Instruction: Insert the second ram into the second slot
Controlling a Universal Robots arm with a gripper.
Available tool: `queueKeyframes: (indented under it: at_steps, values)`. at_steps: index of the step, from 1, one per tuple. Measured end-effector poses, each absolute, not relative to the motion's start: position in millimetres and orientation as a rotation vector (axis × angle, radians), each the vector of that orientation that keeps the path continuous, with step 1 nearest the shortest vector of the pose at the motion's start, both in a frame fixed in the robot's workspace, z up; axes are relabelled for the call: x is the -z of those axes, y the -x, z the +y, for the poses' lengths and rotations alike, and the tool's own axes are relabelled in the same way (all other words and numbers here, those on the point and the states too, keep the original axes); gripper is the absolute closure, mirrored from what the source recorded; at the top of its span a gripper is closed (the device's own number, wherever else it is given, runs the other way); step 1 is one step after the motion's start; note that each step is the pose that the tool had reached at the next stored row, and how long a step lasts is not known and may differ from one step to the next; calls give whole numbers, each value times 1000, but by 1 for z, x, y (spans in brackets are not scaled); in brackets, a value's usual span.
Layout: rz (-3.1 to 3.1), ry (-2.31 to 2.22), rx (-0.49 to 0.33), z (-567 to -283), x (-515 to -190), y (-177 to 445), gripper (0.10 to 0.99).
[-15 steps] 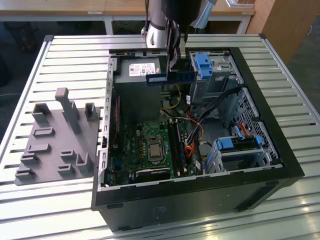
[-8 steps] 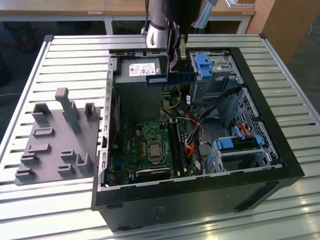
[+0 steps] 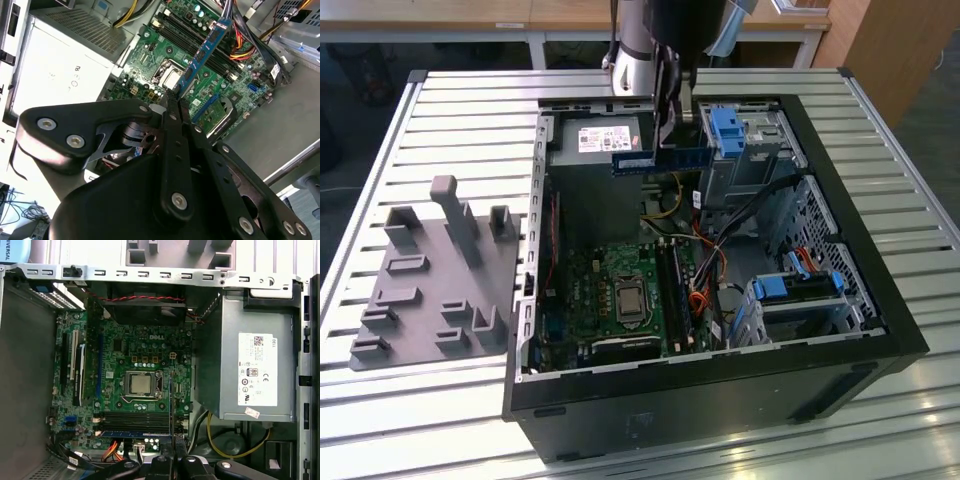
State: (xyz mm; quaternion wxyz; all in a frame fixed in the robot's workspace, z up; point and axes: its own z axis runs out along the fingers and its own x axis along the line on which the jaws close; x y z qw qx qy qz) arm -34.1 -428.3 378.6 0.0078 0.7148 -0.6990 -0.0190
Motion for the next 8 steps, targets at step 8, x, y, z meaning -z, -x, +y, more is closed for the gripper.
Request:
queueKeyframes:
  at_steps: [8]
  values:
    - [-2296,-2122,59,-429,-378,34,953]
